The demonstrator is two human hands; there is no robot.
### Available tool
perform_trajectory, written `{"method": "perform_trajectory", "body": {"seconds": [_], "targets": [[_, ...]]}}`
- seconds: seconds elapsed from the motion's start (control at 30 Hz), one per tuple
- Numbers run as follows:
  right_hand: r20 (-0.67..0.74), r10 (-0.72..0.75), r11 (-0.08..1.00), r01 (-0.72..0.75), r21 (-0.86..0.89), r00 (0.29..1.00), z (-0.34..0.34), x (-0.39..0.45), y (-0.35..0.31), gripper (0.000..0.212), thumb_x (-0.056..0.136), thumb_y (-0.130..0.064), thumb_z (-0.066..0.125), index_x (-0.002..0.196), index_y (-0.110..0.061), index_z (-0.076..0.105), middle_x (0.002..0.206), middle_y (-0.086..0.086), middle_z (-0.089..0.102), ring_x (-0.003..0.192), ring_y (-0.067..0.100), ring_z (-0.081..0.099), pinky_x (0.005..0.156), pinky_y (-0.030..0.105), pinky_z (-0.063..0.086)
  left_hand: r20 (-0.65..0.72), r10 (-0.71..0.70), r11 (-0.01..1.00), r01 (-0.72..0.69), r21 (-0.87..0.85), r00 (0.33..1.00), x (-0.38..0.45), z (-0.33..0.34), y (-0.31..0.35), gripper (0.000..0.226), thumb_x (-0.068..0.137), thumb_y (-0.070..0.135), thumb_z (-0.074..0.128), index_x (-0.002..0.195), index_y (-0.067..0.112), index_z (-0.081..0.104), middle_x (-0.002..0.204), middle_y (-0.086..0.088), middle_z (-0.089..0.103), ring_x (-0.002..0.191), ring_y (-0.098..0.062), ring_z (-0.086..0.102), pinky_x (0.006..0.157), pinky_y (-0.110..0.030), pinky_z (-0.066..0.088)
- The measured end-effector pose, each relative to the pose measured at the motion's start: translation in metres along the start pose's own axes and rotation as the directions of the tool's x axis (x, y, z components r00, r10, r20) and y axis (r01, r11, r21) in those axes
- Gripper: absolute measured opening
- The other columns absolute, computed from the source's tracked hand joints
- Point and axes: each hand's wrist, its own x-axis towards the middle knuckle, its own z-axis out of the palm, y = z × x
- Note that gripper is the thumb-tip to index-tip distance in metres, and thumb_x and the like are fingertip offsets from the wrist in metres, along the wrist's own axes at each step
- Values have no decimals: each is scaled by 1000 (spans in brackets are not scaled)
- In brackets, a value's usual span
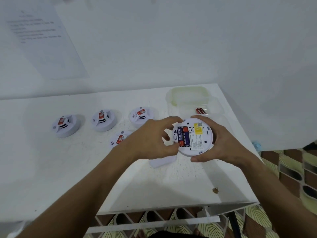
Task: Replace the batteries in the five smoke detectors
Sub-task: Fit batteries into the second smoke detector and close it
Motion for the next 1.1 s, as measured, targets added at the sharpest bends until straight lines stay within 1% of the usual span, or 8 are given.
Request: {"method": "perform_trajectory", "body": {"seconds": [0.1, 0.23, 0.37, 0.57, 0.77, 0.97, 1.03, 1.1], "targets": [[-22, -15, 1000, 15, -9, 1000, 1, 2, -4, 94, 51, -4, 96, 130, -28, 53, 120, -15, 64, 114, 9, 60, 83, 17, 54, 55, -20, 999, 18, 33, 998, 9, -5, 8, 74, 74, 30, 78, 137, 39, 41, 118, 8, 65, 87, -8, 68, 75, -32, 61], [-44, -21, 999, 20, -34, 999, 2, 3, -5, 92, 49, -4, 97, 127, -29, 56, 117, -16, 64, 112, 9, 60, 82, 15, 53, 79, -24, 996, 17, 89, 997, 17, -8, 11, 79, 67, 30, 81, 134, 39, 41, 108, 6, 69, 84, -7, 69, 75, -32, 61], [-52, -13, 999, 11, -34, 999, 0, 5, -6, 92, 49, -1, 96, 128, -25, 56, 114, -14, 66, 109, 8, 62, 80, 16, 53, 82, -29, 993, 20, 112, 996, 23, -11, 14, 70, 66, 32, 83, 125, 37, 46, 98, 7, 72, 82, -5, 68, 73, -34, 61], [-12, -11, 999, 10, -39, 1000, -5, 7, -9, 87, 51, -1, 96, 126, -24, 58, 113, -8, 67, 107, 13, 63, 81, 19, 55, 104, -24, 981, 3, 192, 994, 25, -10, 16, 62, 66, 33, 82, 114, 34, 43, 100, 5, 70, 82, -11, 68, 70, -31, 61], [-18, -38, 998, 37, -51, 999, -5, 6, -7, 89, 49, -5, 98, 126, -25, 58, 113, -11, 67, 107, 13, 64, 83, 18, 54, 119, -39, 966, 7, 258, 992, 29, -5, 17, 56, 64, 33, 82, 107, 32, 45, 99, 2, 70, 79, -15, 68, 69, -36, 61], [-22, -45, 998, 44, -44, 999, -5, 6, -3, 88, 50, -3, 97, 126, -22, 57, 113, -11, 67, 107, 14, 63, 83, 18, 53, 119, -61, 934, 15, 358, 991, 32, 0, 20, 70, 64, 38, 80, 122, 32, 41, 96, 4, 66, 77, -13, 65, 68, -38, 61], [-27, -49, 998, 48, -38, 998, -6, 7, -2, 88, 50, -3, 96, 126, -23, 57, 114, -11, 67, 107, 13, 63, 84, 18, 53, 114, -50, 924, 3, 383, 992, 31, 1, 22, 73, 68, 38, 78, 128, 31, 39, 99, 4, 66, 78, -13, 64, 69, -36, 61], [-23, -50, 998, 50, -31, 998, -9, 7, -2, 88, 50, -2, 96, 126, -23, 58, 113, -10, 67, 107, 12, 64, 84, 18, 54, 108, -23, 912, -24, 410, 994, 29, 2, 24, 71, 73, 38, 74, 132, 29, 37, 101, 4, 65, 75, -13, 63, 65, -30, 60]]}}
